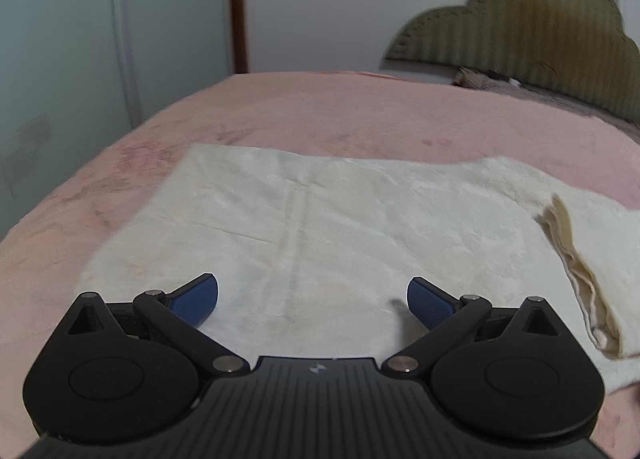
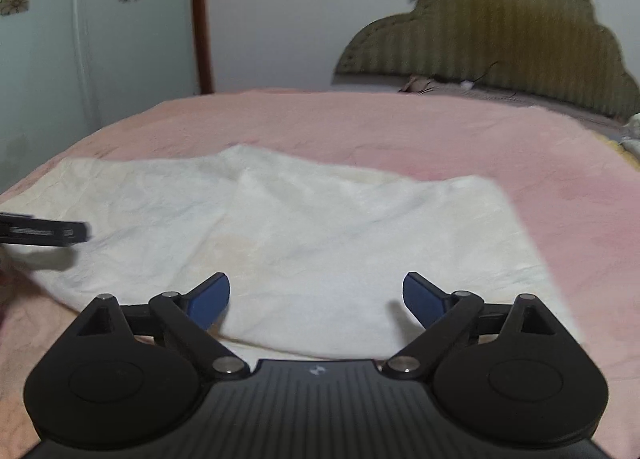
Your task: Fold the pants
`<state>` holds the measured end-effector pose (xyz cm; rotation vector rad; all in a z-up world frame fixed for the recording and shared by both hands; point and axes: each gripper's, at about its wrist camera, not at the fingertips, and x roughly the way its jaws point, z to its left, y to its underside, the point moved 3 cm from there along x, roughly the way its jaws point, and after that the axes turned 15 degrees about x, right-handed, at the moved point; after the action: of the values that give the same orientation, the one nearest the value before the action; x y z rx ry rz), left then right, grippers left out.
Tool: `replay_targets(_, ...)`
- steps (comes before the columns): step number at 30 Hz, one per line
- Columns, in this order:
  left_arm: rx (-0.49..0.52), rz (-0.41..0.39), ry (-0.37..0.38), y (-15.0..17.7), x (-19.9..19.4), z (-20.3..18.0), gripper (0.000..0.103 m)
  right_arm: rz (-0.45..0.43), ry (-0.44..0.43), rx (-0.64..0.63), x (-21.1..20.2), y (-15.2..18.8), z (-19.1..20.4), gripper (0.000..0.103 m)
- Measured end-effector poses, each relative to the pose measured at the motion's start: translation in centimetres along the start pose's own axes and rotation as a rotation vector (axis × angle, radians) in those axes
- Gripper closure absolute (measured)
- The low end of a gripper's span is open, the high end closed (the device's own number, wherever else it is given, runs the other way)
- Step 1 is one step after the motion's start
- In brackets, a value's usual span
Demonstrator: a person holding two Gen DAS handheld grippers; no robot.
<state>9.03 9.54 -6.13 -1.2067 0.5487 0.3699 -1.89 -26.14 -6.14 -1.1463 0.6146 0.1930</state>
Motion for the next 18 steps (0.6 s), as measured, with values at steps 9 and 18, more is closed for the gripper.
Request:
replay_targets(9, 0.066, -0.028, -0.086, -0.3, -0.9, 0.8, 0.000, 0.021, 0.068, 0.095, -1.1, 0.0, -4.9, 0.006)
replay_targets(18, 0.046, -0.006, -0.056, 0.6, -1.0, 2.4, 0.000, 0.048, 0.030, 0.036, -0.9, 0.2, -2.7, 0.004)
